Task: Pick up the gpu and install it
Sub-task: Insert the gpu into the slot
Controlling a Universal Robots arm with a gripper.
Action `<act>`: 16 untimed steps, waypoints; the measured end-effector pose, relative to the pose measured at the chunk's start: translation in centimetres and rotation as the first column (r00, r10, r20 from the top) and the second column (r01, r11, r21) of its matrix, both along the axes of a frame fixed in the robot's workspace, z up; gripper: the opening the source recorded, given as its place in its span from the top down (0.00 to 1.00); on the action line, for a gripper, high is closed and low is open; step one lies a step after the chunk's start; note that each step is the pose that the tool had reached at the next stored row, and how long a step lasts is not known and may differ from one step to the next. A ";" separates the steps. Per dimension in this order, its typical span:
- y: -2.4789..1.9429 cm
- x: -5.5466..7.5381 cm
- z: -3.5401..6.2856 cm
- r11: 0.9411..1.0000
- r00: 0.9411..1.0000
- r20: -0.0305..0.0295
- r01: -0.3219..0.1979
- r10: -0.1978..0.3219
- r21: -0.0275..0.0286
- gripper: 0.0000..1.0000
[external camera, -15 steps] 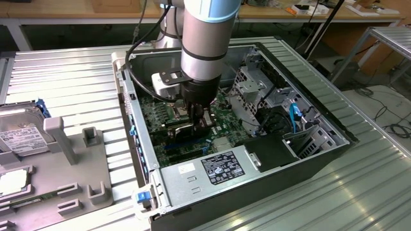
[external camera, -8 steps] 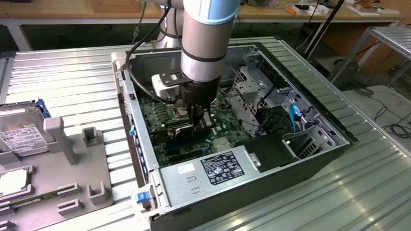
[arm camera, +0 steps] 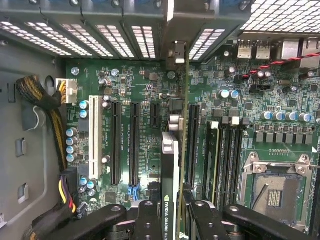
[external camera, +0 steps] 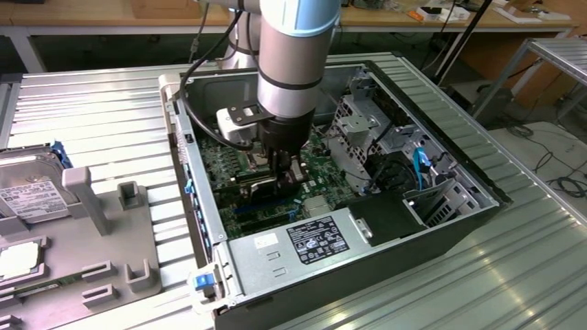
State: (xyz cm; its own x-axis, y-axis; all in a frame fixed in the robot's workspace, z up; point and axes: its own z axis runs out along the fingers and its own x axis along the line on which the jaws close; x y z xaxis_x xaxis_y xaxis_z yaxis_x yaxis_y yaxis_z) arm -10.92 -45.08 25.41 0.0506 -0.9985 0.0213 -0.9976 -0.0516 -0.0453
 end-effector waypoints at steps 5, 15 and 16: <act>0.00 0.0 -0.06 1.000 1.000 0.009 -0.009 0.009 0.000 0.73; 0.00 0.0 -0.06 1.000 1.000 0.009 -0.009 0.009 0.000 0.60; 0.00 0.0 -0.06 1.000 1.000 0.009 -0.009 0.009 0.000 0.60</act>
State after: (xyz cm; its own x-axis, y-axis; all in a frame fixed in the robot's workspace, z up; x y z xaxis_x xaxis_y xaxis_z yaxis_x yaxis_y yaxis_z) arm -10.90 -45.08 25.34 0.0596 -0.9980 0.0220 -0.9967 -0.0607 -0.0546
